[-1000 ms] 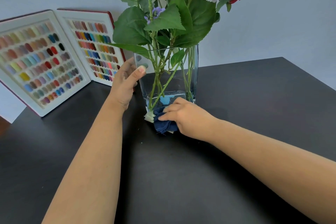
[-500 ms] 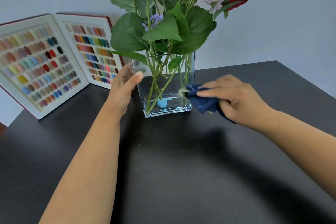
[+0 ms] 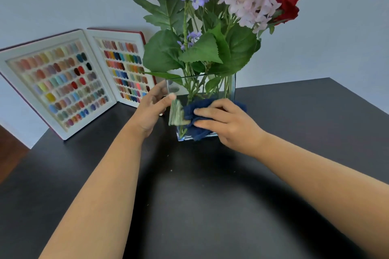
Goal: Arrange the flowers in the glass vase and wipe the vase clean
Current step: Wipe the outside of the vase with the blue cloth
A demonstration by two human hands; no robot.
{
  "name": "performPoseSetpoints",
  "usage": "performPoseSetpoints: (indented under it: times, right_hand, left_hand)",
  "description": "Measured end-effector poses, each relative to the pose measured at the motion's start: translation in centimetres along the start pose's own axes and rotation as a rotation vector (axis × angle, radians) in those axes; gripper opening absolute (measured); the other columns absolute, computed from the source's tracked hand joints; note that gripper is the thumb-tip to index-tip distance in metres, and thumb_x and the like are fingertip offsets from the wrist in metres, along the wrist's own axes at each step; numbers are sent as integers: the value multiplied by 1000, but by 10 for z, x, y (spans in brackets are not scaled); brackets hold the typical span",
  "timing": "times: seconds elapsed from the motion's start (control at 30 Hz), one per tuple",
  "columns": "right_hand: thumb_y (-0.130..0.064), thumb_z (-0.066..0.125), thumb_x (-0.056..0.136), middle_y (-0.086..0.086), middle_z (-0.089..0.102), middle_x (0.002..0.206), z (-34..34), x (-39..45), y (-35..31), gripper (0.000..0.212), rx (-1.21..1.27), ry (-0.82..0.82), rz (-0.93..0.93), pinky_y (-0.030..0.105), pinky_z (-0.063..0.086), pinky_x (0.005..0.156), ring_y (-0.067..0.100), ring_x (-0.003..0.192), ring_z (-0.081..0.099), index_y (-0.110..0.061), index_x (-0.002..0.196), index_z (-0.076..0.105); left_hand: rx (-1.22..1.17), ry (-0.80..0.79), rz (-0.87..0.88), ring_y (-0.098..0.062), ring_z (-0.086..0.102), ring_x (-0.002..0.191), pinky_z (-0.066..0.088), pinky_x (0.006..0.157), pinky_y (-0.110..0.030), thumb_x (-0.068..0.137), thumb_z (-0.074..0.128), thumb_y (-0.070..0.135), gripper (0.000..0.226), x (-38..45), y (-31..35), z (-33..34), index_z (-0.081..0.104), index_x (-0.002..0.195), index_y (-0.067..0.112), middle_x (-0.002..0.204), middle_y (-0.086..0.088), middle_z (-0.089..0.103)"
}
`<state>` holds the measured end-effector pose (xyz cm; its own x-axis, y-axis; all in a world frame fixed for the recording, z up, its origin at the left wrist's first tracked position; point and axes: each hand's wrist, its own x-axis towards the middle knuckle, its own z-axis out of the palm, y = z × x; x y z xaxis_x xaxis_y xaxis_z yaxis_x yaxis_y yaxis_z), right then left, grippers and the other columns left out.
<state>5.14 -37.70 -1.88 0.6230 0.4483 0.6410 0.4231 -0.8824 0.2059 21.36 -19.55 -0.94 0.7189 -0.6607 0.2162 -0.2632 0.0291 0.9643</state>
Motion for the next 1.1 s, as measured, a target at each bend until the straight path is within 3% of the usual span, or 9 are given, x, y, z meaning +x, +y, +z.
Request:
performPoseSetpoints:
  times: [0.13,0.23,0.33,0.4,0.57,0.73,0.8,1.0,1.1]
  right_hand:
    - [6,69,76,10,68,117,8,-14,-9,34,78,-213,7,40,51,87,36,91,60,-6,108,72]
    - [6,64,79,10,67,119,12,-16,-21,39,209,-401,155,41,47,90,35,95,56,-9,114,70]
    - [5,54,85,8,65,123,20,-11,-30,42,285,-436,318,34,39,93,32,98,50,-12,121,66]
    - [6,51,86,8,64,124,25,-11,-35,44,312,-433,373,36,38,93,31,99,48,-13,124,64]
    - [16,49,75,6,66,122,10,-20,-16,56,334,-492,362,21,31,91,26,105,56,-12,119,68]
    - [19,45,70,0,70,115,-19,-47,21,60,415,-478,558,-2,26,89,21,104,58,-19,105,75]
    - [18,44,70,-1,69,115,-22,-52,26,61,415,-471,583,-4,24,89,19,107,58,-22,104,76]
    - [17,46,75,3,68,119,-4,-32,-2,57,448,-456,456,19,35,100,23,110,55,-19,111,73]
    - [20,51,73,8,69,115,-12,-11,-11,52,350,-251,316,37,47,91,32,96,58,-10,108,73]
  left_hand:
    - [-11,9,-37,-21,49,133,33,110,-51,69,66,58,85,-3,4,0,48,142,19,139,3,58]
    - [-34,7,-56,-17,51,130,29,111,-54,68,68,61,75,-5,4,2,54,134,29,130,13,64]
    - [-49,36,-46,-18,53,128,32,109,-54,59,72,74,79,-4,6,7,58,125,32,124,16,66]
    - [-53,70,-31,-21,54,127,35,107,-52,54,72,78,79,-2,7,9,60,119,34,126,8,65]
    - [-20,88,-11,-23,56,126,37,109,-55,64,70,66,56,1,6,6,63,112,38,128,4,64]
    - [3,56,-11,-23,56,125,40,102,-46,65,69,64,67,1,10,4,61,122,31,123,11,66]
    - [-7,68,9,-22,57,123,43,95,-37,65,69,61,70,0,9,5,60,125,25,120,12,67]
    - [-16,76,3,-16,60,117,42,87,-22,78,65,40,55,1,9,6,59,127,16,113,16,68]
    - [24,52,-12,-11,59,119,40,87,-22,73,69,50,65,0,13,1,59,131,20,115,20,68]
